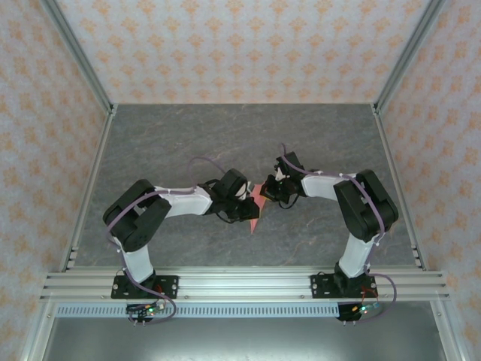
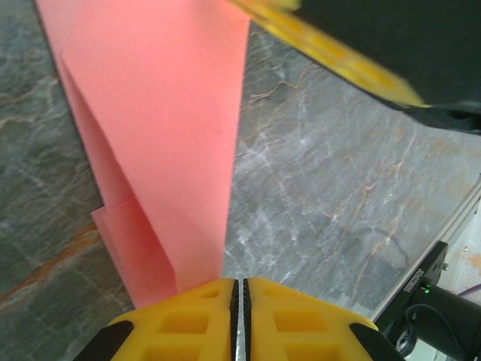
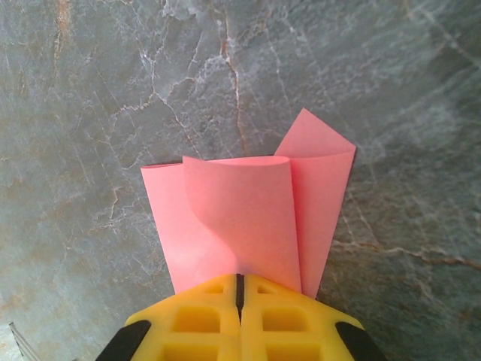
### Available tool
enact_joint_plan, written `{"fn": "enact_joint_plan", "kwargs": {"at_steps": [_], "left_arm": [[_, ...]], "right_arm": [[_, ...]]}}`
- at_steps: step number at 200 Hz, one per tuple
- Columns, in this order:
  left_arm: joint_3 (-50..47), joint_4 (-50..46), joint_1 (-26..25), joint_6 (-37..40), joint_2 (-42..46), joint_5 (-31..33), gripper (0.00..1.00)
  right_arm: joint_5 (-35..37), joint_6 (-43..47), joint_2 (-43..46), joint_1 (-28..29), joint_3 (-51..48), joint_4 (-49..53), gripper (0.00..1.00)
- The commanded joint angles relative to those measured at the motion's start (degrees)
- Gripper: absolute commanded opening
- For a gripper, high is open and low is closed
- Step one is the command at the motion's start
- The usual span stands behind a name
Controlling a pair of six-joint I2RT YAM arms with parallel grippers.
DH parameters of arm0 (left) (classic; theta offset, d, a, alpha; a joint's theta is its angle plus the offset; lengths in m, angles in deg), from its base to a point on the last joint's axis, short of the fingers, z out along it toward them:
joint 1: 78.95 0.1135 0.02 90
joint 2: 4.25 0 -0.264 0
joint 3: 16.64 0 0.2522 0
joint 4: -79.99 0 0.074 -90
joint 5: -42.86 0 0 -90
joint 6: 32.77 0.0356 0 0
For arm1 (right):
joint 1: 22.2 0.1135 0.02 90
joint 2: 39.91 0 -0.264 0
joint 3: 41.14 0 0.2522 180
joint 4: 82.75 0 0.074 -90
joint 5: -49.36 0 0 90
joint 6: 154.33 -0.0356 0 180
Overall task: Fold a paper plane with a square sheet of paper (fold left side to right side)
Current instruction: Fold the wing for the fifth time at the center of the table.
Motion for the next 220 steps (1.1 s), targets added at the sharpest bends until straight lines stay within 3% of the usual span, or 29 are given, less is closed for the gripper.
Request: {"fn": "enact_joint_plan", "kwargs": {"at_steps": [1, 82, 119, 177, 220], "left_arm": [[-1.37, 1.10, 0.08, -0.59, -1.04, 1.65, 0.13], [-3.08, -1.23, 0.08, 0.27, -1.66, 4.38, 0.09], [-5.42, -0.59, 0.09, -0.29, -1.82, 5.32, 0.04], [-6.82, 2.27, 0.08, -1.26, -2.55, 4.88, 0.01], [-6.97, 2.33, 0.10, -1.14, -2.45, 5.02, 0.00]], "right_arm": [[4.55, 1.17, -2.61, -0.39, -0.44, 6.32, 0.05], [3.14, 1.15, -1.25, -0.45, -0.86, 3.89, 0.05], [0.75, 0.71, 4.36, -0.55, -2.46, -1.78, 0.05], [0.43, 2.73, 17.97, 0.07, -8.77, 0.33, 0.03], [-1.02, -3.64, 18.44, 3.57, -14.37, -9.59, 0.02]]}}
